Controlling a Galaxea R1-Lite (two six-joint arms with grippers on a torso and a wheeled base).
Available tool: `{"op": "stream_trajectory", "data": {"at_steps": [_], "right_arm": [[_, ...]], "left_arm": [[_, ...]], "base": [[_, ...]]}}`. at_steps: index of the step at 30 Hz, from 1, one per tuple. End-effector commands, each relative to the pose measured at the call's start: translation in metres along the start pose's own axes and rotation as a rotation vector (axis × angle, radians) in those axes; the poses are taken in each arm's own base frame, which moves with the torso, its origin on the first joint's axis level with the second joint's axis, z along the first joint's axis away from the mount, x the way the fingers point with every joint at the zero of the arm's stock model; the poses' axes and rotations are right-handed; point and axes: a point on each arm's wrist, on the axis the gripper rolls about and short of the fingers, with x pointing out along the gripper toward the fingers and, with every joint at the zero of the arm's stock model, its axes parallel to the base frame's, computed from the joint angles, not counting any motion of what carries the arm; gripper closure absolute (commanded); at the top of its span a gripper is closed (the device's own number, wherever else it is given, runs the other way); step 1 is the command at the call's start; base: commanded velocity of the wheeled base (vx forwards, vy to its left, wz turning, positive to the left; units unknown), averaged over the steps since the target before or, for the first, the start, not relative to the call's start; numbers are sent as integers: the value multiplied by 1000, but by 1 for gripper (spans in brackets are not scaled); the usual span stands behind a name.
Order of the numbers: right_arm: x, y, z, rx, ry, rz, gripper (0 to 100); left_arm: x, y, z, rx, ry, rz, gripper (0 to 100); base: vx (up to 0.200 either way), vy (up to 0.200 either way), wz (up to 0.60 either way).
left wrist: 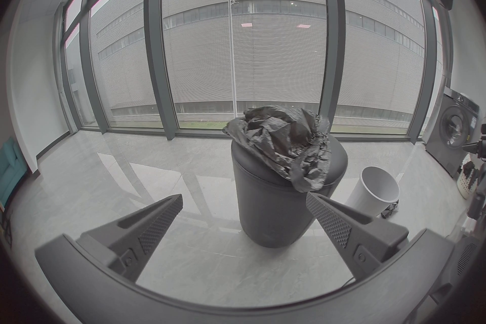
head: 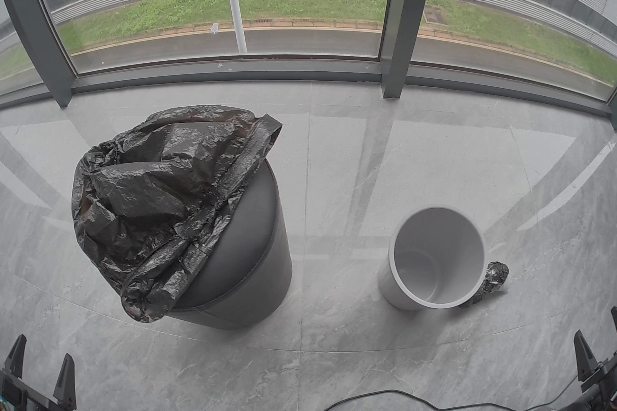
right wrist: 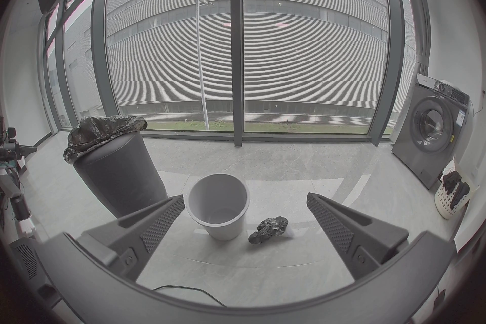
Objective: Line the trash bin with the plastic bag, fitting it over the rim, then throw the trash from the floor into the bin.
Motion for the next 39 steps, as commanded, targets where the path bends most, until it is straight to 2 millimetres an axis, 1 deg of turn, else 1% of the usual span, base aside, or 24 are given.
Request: {"op": "stream_trajectory", "data": {"at_steps": [1,4,13,16,31,34,35,36,37,38,39], "right_arm": [[0,0,-4,0,3,1,0],[0,0,-4,0,5,0,0],[1,0,-4,6,11,-1,0],[1,0,-4,7,16,0,0],[1,0,-4,9,10,-1,0],[1,0,-4,9,10,-1,0],[1,0,-4,9,10,-1,0],[1,0,-4,9,10,-1,0],[1,0,-4,9,10,-1,0],[1,0,-4,9,10,-3,0],[1,0,-4,9,13,-3,0]], "left_arm": [[0,0,-5,-5,-2,0,0],[0,0,-5,-3,-2,2,0],[0,0,-5,-5,-2,0,0],[0,0,-6,0,4,-1,0],[0,0,-6,-1,10,-1,0],[0,-1,-5,16,5,-58,0],[-2,-3,2,70,-37,-143,0],[-4,-4,18,106,-87,-197,0],[-3,-6,47,122,-128,-254,0],[5,-8,74,122,-114,-319,0],[11,-9,86,115,-94,-360,0]], "base": [[200,-200,0],[200,0,0],[0,0,0],[0,200,0],[0,0,0],[0,0,0],[0,0,0],[0,0,0],[0,0,0],[0,0,0],[0,0,0]]}}
